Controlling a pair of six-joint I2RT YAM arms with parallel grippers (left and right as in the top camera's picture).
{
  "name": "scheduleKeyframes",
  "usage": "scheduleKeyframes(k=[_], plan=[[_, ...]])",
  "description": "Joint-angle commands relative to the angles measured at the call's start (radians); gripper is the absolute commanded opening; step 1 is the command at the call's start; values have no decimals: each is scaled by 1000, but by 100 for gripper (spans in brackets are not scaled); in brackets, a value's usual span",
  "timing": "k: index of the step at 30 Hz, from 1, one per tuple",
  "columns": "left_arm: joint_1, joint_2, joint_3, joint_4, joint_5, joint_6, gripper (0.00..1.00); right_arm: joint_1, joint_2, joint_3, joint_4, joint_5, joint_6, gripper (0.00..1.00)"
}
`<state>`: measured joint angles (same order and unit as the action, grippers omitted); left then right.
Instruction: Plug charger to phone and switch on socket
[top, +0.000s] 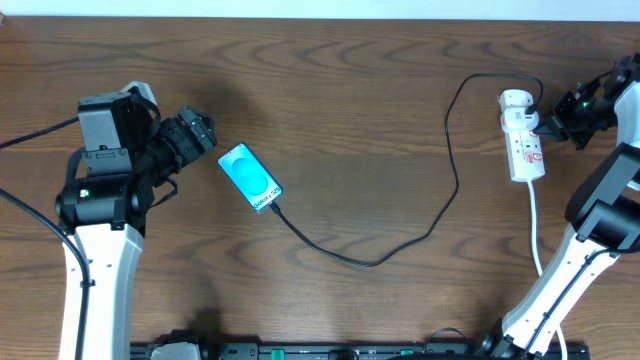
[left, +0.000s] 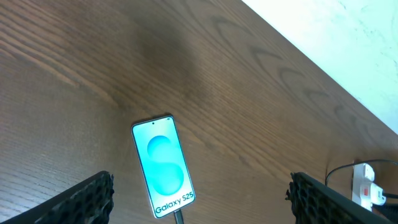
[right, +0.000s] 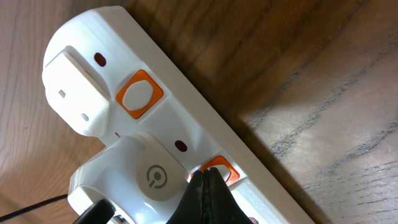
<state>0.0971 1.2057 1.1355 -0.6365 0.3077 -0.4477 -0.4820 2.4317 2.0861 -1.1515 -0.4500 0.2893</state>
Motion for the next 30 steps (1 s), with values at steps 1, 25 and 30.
scheduleKeyframes(k=[1,25,30], plan=[[4,3,1,-3,-15,10,91,59,0,29,19,-216,17,1],[4,3,1,-3,-15,10,90,26,0,29,7,-279,1,1],[4,3,1,-5,-33,10,91,20,0,29,6,-279,1,1]])
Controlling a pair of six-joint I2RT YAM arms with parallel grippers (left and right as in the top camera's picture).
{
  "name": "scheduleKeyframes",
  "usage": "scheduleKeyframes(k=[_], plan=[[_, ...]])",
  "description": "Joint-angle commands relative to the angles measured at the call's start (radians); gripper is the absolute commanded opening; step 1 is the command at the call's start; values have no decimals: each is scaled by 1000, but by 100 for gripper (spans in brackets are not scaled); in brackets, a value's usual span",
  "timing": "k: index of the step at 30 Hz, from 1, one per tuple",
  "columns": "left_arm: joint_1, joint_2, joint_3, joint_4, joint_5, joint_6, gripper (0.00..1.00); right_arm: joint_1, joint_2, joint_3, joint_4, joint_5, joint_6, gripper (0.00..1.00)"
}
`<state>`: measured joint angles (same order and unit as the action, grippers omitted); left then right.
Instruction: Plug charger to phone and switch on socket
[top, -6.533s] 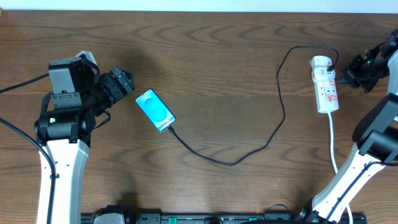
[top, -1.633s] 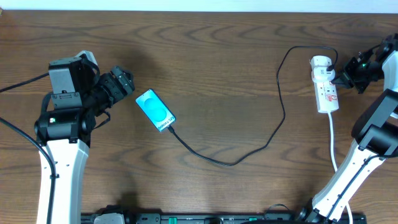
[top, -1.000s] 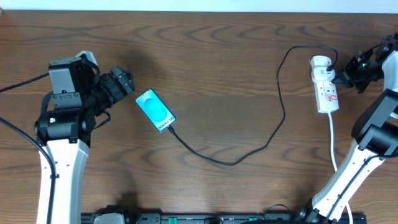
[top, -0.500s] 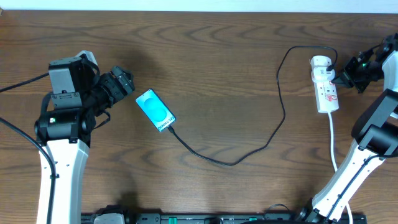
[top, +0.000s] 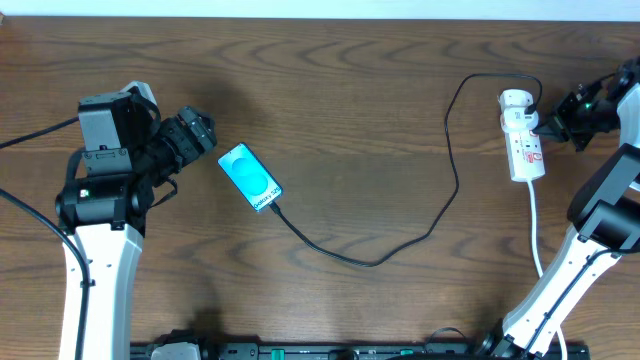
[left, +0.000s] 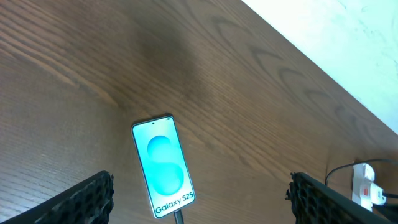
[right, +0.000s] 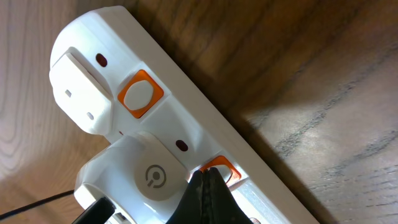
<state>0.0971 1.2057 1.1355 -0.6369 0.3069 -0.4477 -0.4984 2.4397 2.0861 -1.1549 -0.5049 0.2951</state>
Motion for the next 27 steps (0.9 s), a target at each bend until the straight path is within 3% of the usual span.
scheduleKeyframes(k=[1,18,22,27], plan=[[4,3,1,-7,-40,10,91,36,-8,29,10,-224,-5,1],[4,3,1,-10,-39,10,91,34,-8,29,5,-202,-4,1],[4,3,1,-10,-39,10,91,31,-8,29,-40,-46,8,1],[4,3,1,-10,-39,10,91,10,-8,29,-116,325,67,1]])
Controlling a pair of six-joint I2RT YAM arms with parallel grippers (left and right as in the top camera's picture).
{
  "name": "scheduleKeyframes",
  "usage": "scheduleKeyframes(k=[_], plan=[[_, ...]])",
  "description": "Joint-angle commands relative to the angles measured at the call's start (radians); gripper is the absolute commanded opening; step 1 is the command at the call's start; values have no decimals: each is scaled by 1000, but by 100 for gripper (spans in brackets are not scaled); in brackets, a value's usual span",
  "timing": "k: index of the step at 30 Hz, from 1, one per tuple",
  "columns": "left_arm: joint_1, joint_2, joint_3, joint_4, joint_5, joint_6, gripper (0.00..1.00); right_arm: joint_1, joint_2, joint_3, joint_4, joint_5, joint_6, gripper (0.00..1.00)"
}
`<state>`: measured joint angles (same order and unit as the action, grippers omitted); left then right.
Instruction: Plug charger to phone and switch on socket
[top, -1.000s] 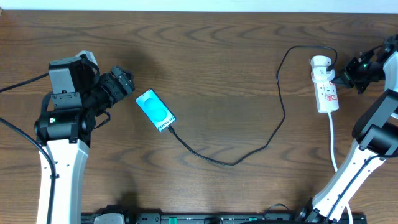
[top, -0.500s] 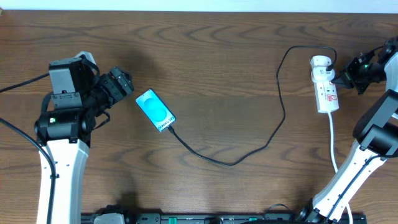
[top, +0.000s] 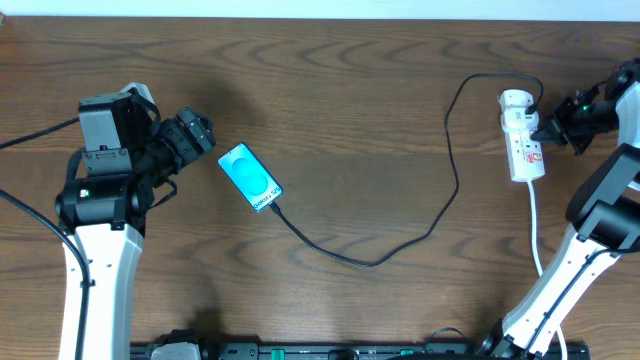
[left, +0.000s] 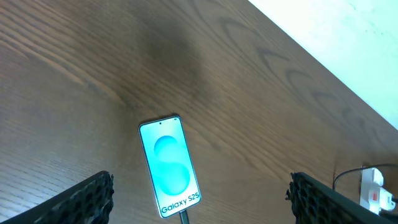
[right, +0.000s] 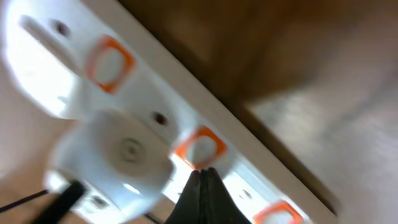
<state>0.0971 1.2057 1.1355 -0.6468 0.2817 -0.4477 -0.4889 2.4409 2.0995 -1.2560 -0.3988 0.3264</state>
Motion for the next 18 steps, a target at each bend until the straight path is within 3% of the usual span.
scheduleKeyframes(k=[1,11,18], plan=[[4,3,1,0,-14,10,91,-10,-10,16,-24,249,36,1],[4,3,1,0,-14,10,91,-141,-15,78,-85,265,31,1],[4,3,1,1,-14,10,91,-151,-15,142,-122,266,16,1]])
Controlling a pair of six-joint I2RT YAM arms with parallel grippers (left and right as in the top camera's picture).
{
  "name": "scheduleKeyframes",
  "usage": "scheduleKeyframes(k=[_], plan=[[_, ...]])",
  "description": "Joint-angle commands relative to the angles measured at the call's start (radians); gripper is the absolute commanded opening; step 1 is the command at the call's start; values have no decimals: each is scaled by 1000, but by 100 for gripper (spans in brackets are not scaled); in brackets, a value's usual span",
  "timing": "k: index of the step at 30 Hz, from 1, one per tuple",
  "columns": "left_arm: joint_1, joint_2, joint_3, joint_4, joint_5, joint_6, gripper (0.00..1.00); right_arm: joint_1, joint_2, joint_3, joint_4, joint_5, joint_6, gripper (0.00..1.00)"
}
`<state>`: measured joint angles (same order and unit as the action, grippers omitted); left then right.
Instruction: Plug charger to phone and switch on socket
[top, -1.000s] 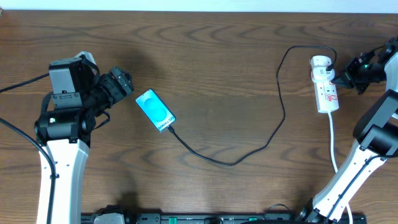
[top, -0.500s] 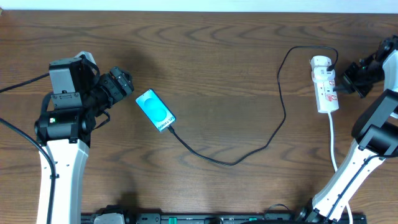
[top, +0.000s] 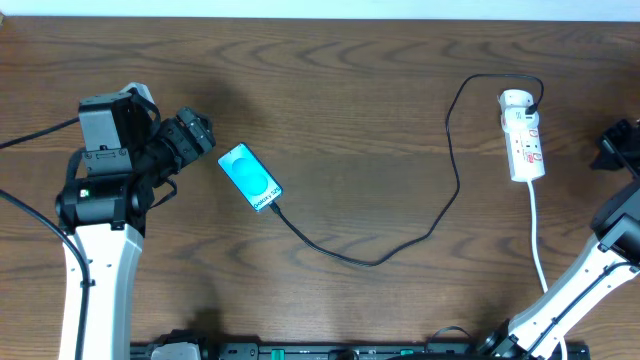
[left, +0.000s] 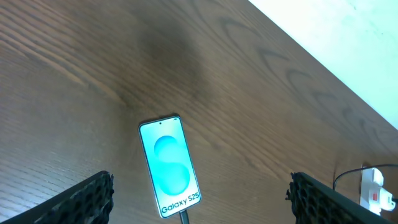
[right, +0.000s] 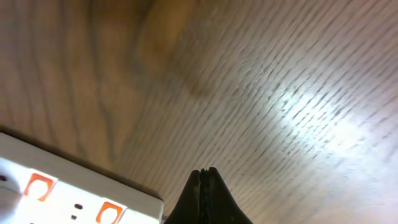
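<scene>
The phone (top: 250, 177) lies face up left of centre, screen lit cyan, and shows again in the left wrist view as the phone (left: 169, 166). A black cable (top: 380, 258) runs from its lower end to the charger plug (top: 514, 99) at the top of the white socket strip (top: 524, 140). My left gripper (top: 197, 133) hovers open just left of the phone; its fingers (left: 81, 198) hold nothing. My right gripper (right: 206, 172) is shut on nothing, over bare wood right of the strip's end (right: 68, 190), whose orange switches (right: 37, 185) show.
The strip's white lead (top: 536, 230) runs down toward the front edge on the right. The cable loops across the middle of the wooden table (top: 350, 110). A pale wall (left: 348, 37) lies beyond the table's far edge.
My right gripper, still shut, was at the strip's orange switches and is now off to the right of the strip over bare table. Left gripper, phone and cable are unchanged.
At first my shut right fingertips rested on the orange switch beside the charger plug, and stayed there a second later. Then the view blurred with the tips still by the switches. Now the gripper is away from the strip. The phone stayed plugged and lit throughout.
</scene>
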<state>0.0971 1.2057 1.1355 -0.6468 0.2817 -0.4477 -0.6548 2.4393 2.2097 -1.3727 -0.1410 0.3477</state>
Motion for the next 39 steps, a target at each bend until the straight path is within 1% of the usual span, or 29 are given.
scheduleKeyframes(k=[1,14,28,34,39], plan=[[4,3,1,0,-14,10,91,17,-14,36,-6,8,-5,1],[4,3,1,0,-14,10,91,50,-18,68,22,7,-5,1],[4,3,1,0,-14,10,91,155,-34,68,87,-54,-5,1],[4,3,1,0,-14,9,91,200,-34,68,106,-155,-12,1],[4,3,1,0,-14,10,91,212,-34,68,108,-181,-4,1]])
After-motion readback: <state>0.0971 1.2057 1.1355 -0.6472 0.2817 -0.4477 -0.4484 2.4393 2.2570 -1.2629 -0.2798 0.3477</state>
